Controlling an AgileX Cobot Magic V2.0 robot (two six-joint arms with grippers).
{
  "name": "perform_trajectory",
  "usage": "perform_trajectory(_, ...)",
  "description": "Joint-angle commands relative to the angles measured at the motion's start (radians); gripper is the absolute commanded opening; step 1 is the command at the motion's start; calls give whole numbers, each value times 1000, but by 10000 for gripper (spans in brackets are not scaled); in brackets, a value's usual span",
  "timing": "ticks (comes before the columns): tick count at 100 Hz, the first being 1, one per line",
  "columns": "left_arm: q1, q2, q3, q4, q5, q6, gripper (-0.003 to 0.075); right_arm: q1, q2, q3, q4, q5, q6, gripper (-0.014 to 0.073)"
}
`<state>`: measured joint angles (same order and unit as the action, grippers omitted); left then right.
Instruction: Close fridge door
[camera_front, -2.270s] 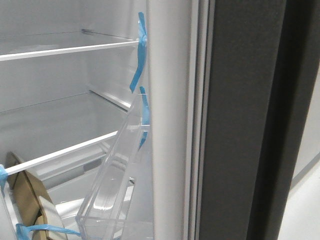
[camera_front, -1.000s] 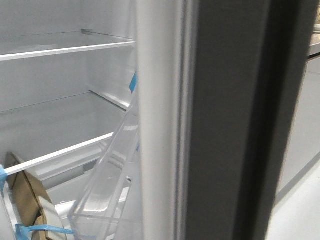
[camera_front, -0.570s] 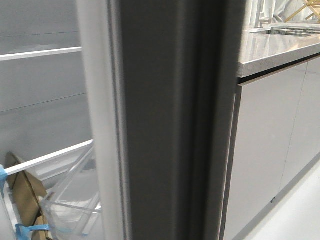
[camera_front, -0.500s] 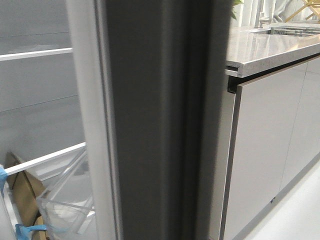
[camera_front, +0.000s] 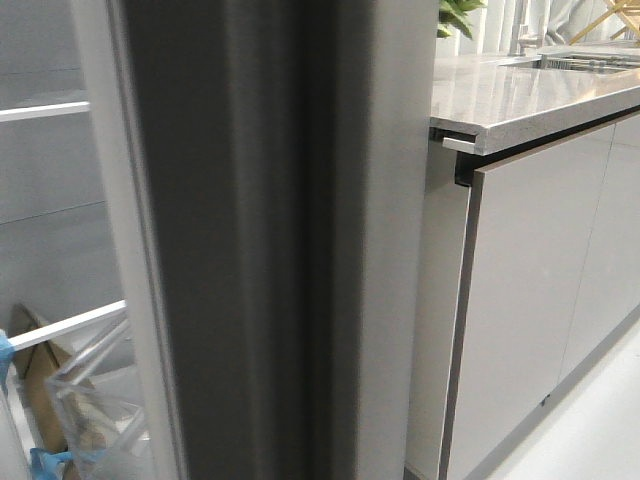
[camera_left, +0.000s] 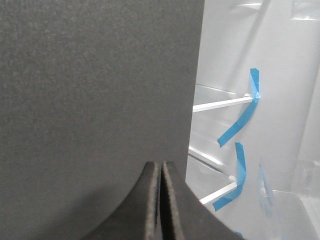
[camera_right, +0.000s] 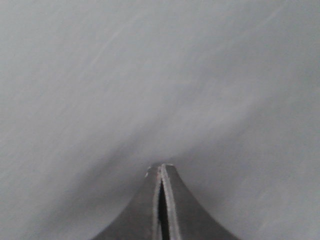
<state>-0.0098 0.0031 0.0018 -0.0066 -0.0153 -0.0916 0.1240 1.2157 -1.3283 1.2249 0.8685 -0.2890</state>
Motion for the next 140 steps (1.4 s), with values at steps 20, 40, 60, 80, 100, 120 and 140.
perform_trajectory(20, -10, 19, 28, -2, -77, -4, -21, 48, 81, -147, 71, -54, -120, -76)
perform_trajectory(40, -10, 19, 28, -2, -77, -4, -21, 138, 150, -241, 71, -113, -217, -76)
perform_trajectory(60, -10, 19, 28, -2, -77, -4, -21, 201, 211, -302, 67, -169, -298, -76)
perform_trajectory(80, -10, 19, 28, -2, -77, -4, -21, 266, 280, -349, -4, -296, -329, -76)
perform_trajectory(100, -10, 19, 28, -2, -77, -4, -21, 348, 336, -356, -96, -504, -329, -76)
perform_trajectory(120, -10, 19, 28, -2, -77, -4, -21, 416, 393, -356, -181, -649, -329, -76)
perform_trajectory(140, -10, 19, 28, -2, -77, -4, -21, 456, 457, -358, -237, -774, -329, -76)
